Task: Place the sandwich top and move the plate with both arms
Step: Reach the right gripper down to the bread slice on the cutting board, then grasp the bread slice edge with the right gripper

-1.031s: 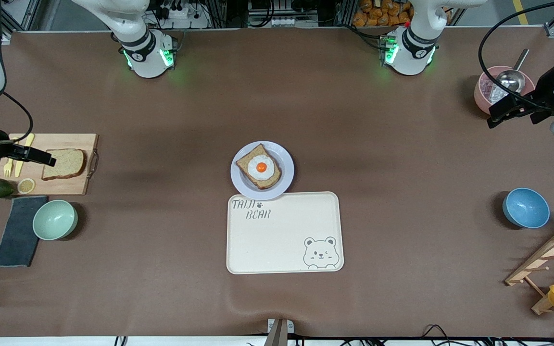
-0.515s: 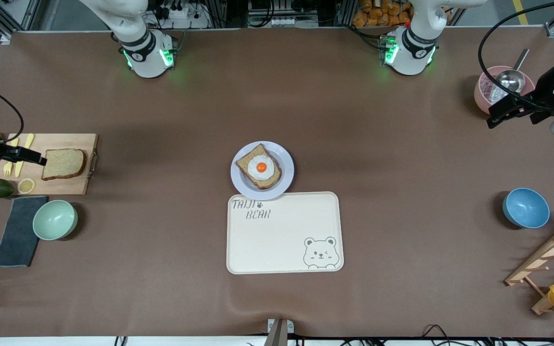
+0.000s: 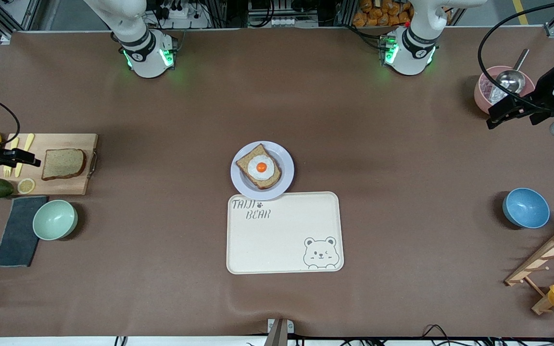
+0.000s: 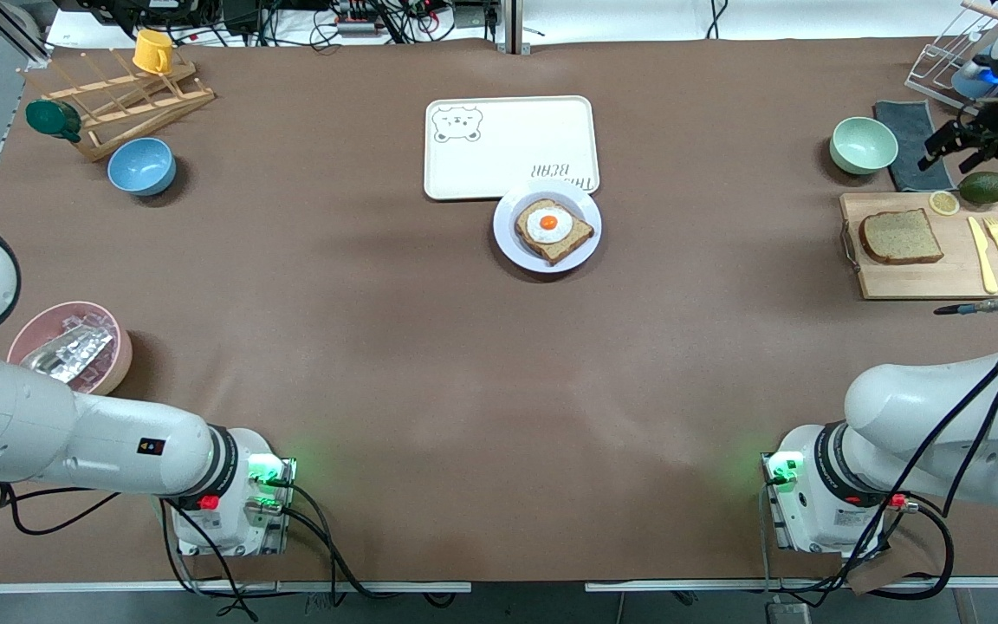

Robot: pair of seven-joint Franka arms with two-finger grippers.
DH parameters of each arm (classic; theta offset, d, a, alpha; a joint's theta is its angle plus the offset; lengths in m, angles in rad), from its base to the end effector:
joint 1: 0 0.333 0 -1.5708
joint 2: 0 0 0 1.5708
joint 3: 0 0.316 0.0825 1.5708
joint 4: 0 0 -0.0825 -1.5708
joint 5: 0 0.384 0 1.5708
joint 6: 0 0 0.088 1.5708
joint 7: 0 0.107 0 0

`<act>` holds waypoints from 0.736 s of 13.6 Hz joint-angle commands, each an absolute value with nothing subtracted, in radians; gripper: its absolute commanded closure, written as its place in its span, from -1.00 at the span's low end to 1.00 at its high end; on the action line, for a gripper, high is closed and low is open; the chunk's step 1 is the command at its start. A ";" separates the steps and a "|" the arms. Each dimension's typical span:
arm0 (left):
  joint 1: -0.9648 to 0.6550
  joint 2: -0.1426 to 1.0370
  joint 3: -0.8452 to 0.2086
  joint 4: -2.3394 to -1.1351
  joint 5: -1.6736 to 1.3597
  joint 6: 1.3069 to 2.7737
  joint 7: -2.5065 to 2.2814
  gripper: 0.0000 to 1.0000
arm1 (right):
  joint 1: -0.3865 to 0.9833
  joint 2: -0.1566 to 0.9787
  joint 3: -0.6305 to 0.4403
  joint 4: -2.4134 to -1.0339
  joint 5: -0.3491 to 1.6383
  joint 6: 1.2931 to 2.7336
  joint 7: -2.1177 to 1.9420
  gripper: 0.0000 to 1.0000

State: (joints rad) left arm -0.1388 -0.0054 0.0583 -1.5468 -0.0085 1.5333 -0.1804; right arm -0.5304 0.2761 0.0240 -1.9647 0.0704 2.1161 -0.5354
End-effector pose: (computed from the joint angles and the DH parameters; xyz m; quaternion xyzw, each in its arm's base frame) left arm 0.5475 -0.0450 0.6355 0.9987 0.0498 -0.0046 0.0038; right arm 0.5189 -0.2846 0.3238 -0.9975 0.0059 0.0380 0.0589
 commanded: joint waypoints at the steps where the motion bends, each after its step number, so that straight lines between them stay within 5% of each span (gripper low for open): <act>1: -0.123 -0.002 0.058 -1.536 -0.011 1.549 -0.163 -1.00 | -0.590 0.333 0.041 -1.959 0.087 2.179 -0.624 -0.65; 6: -0.115 0.000 0.058 -1.536 -0.020 1.566 -0.163 -1.00 | -0.637 0.408 0.043 -1.944 0.113 2.215 -0.718 -0.34; 10: -0.121 0.018 0.057 -1.536 -0.034 1.592 -0.164 -1.00 | -0.641 0.437 0.043 -1.939 0.121 2.244 -0.753 -0.28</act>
State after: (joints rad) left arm -0.1237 0.0024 0.0593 -1.5470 -0.0170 1.5754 -0.1804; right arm -0.6159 0.4226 0.0246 -1.9613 0.1032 2.2403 -0.7107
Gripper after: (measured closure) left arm 0.000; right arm 0.348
